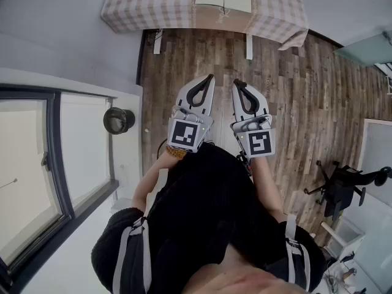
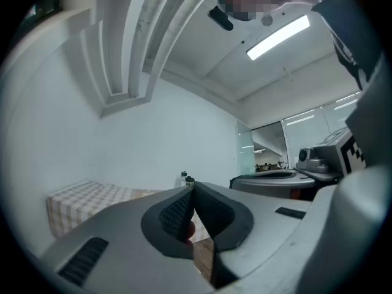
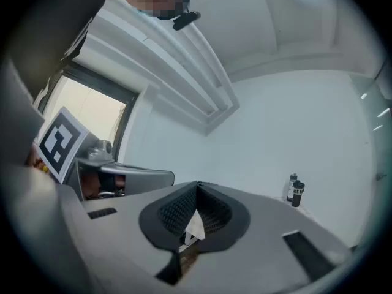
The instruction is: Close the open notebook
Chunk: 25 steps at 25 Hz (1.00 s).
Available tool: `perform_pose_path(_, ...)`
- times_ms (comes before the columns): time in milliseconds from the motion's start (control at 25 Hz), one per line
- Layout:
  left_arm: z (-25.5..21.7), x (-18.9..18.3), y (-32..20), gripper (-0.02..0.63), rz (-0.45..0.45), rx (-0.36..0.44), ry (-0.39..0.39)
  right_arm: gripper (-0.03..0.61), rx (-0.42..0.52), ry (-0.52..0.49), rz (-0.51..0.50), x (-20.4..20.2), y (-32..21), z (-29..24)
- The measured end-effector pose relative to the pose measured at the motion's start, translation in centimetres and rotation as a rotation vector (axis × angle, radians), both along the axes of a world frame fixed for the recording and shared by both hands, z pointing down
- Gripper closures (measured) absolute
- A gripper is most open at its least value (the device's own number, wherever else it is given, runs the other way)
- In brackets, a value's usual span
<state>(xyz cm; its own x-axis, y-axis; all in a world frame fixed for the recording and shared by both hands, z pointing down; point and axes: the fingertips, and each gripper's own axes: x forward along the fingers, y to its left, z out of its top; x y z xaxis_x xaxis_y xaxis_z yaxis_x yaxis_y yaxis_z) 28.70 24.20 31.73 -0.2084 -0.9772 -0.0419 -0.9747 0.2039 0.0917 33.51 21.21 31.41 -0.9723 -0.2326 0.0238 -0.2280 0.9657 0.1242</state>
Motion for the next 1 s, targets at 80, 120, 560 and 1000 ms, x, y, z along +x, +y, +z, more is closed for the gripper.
perform_pose_path(80, 0.5, -1.4, -0.9, 0.615, 0.009, -0.019, -0.027, 0.580, -0.007, 0.008, 0.005, -1.4, -0.8, 0.3)
perform_pose_path(120, 0.7, -2.1, -1.4, 0.615, 0.012, -0.023, -0.034, 0.580, -0.012, 0.011, 0.006, -2.1, -1.2, 0.5)
perform_pose_path(560, 1.9, -8.4, -6.0, 0.615, 0.053, -0.039, -0.025, 0.577, -0.029, 0.016, 0.006, -8.7, -5.8, 1.1)
perform_pose_path(1000, 4.3, -16.6, -8.4, 0.615, 0.047, -0.081, -0.025, 0.577, -0.020, 0.080, 0.041, -15.2, -10.5, 3.9)
